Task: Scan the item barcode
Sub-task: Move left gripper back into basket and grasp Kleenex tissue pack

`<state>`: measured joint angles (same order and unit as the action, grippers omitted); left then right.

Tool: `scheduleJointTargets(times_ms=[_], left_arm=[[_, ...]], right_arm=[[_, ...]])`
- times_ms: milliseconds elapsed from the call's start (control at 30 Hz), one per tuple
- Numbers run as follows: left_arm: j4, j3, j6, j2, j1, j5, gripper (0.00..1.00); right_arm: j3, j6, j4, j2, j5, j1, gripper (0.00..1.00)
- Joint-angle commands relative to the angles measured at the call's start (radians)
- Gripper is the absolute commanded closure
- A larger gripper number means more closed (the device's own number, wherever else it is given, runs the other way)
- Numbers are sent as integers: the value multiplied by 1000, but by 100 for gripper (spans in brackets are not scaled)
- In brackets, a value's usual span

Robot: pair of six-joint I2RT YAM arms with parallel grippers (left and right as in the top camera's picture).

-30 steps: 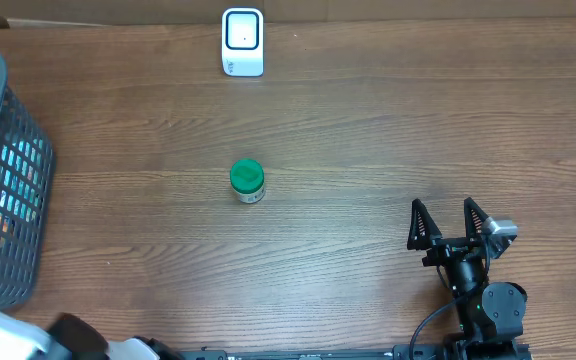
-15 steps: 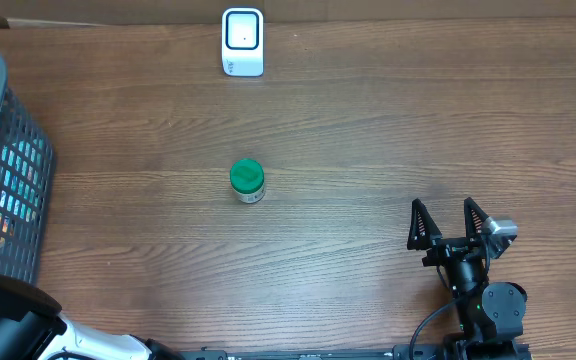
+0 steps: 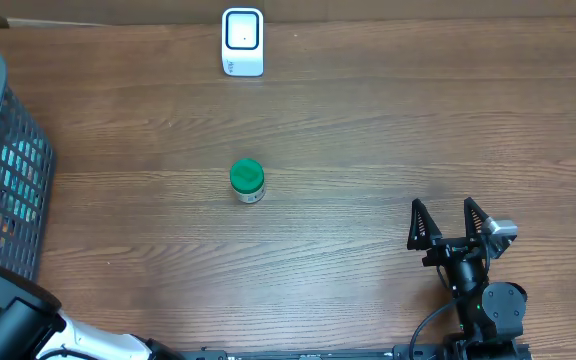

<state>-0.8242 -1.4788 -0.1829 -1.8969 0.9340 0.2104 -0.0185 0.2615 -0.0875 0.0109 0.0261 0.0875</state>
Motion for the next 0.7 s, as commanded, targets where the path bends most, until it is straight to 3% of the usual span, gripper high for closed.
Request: scheduleJointTargets(times_ms=[0, 333, 467, 533, 633, 667], left_arm=[[56, 68, 26, -7, -26, 14, 18], [167, 132, 26, -30, -39, -42, 21], [175, 132, 26, -65, -39, -42, 27], [175, 132, 26, -88, -39, -43, 40], [169, 132, 25, -95, -39, -45, 70], [169, 131, 21, -94, -39, -45, 72]], right_arm=[[11, 0, 6, -7, 2, 6, 0], [11, 0, 6, -7, 2, 6, 0], [11, 0, 6, -7, 2, 6, 0], [11, 0, 6, -7, 2, 6, 0], [11, 0, 6, -7, 2, 6, 0], [11, 0, 6, -7, 2, 6, 0]])
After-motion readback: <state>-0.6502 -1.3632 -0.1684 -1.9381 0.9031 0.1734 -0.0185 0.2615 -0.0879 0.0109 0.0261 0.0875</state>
